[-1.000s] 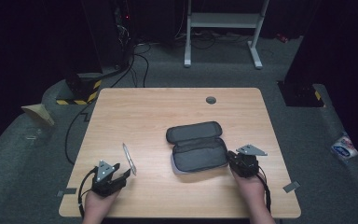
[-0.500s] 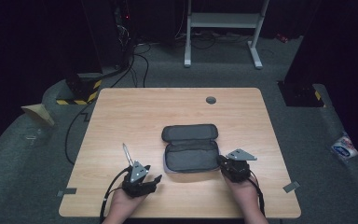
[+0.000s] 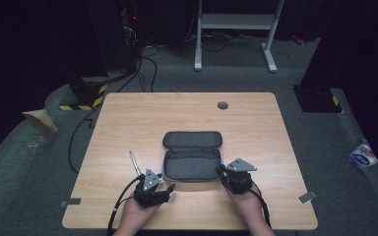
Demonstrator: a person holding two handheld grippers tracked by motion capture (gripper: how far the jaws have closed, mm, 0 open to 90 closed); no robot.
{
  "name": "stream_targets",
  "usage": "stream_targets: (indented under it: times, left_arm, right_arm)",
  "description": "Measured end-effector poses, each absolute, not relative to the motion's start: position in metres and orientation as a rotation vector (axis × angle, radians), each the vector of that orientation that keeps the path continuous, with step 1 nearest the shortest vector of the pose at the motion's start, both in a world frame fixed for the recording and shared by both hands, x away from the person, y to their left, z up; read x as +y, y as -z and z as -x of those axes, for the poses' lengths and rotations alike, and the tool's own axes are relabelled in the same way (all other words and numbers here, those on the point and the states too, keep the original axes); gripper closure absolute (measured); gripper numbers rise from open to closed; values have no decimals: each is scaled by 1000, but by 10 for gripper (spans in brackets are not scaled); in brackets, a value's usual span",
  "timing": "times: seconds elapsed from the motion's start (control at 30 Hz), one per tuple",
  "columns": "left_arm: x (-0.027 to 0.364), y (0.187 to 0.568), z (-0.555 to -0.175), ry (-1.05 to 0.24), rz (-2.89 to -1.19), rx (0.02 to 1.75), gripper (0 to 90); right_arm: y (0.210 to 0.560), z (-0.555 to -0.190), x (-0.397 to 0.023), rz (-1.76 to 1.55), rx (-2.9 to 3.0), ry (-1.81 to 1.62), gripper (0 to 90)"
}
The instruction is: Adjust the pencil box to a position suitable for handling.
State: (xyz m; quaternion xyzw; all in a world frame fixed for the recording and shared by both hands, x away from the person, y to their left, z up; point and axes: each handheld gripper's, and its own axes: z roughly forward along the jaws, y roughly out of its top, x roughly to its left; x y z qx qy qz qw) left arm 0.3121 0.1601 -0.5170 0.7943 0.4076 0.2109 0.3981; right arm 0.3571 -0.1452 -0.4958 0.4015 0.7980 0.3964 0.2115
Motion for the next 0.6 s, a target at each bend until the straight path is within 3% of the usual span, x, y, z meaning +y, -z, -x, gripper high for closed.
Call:
stream_targets:
  times: [0.13,0.23,0.37,0.6]
  left_arm:
    - [160,516,-312,-541,-1998,1035,360]
    - [161,514,-313,-548,-1974,1047,351]
    - [162,511,-315,-540,-1935,1053,350]
    - [161,512,-321,-534,-1926,1059,369]
  right_arm:
    - [490,-354,-149,-1126,2204,-1181,454]
    - [488,-350,-149,-1125,2214,-1246,333]
    - [491,-344,-145,-1094,2249,-1255,269]
    - [501,-344,-142,-1113,2262,-1161,304]
